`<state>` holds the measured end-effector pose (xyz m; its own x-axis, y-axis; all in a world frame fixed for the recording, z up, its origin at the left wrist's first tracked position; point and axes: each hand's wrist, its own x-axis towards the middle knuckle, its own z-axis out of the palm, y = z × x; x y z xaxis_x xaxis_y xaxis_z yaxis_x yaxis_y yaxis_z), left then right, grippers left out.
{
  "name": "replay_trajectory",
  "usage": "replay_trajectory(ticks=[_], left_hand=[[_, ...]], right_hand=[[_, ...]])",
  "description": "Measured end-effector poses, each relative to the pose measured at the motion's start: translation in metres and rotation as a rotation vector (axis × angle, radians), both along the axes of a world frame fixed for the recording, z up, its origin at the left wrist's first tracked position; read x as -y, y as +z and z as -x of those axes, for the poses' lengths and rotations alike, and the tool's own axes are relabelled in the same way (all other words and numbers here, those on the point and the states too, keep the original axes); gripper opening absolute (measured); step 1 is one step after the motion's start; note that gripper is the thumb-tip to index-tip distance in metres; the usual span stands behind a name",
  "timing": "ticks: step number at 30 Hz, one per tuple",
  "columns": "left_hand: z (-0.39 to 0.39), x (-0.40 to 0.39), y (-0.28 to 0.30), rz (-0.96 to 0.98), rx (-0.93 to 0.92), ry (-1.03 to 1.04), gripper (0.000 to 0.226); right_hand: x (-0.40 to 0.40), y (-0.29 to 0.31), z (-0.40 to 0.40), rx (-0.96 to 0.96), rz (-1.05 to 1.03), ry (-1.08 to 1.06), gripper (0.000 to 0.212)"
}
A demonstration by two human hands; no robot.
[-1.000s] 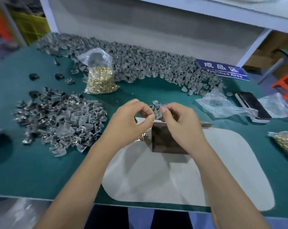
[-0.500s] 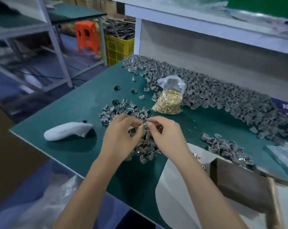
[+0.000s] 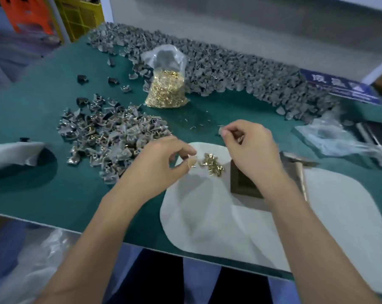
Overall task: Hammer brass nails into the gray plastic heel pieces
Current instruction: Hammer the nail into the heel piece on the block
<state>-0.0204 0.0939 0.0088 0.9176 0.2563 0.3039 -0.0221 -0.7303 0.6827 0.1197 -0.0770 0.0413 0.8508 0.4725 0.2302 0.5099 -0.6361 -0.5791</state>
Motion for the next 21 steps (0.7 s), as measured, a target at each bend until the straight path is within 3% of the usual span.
replay_trajectory(ticks=[3, 9, 12, 14, 16, 21], left_hand=[[-0.01, 0.013, -0.009, -0.017, -0.062, -0.045, 0.018], [-0.014, 0.013, -0.012, -0.078, -0.14, 0.082, 0.013], [-0.013, 0.015, -0.005, -0.242, -0.187, 0.112, 0.002], [-0.015, 0.018, 0.001, -0.385, -0.252, 0.122, 0.005], [-0.019, 0.02, 0.003, -0.411, -0.247, 0.107, 0.008], [-0.043, 0.039, 0.025, 0.272, 0.033, 0.051, 0.017]], right_hand=[[0.018, -0.004, 0.006, 0.009, 0.032, 0.019, 0.013], [0.02, -0.011, 0.013, 0.037, 0.068, 0.087, 0.015], [0.02, -0.014, 0.013, 0.051, 0.052, 0.088, 0.014], [0.022, -0.015, 0.011, 0.016, -0.009, 0.086, 0.014], [0.024, -0.016, 0.009, -0.024, -0.077, 0.089, 0.015], [0.032, -0.004, 0.002, -0.233, -0.404, 0.2, 0.007]])
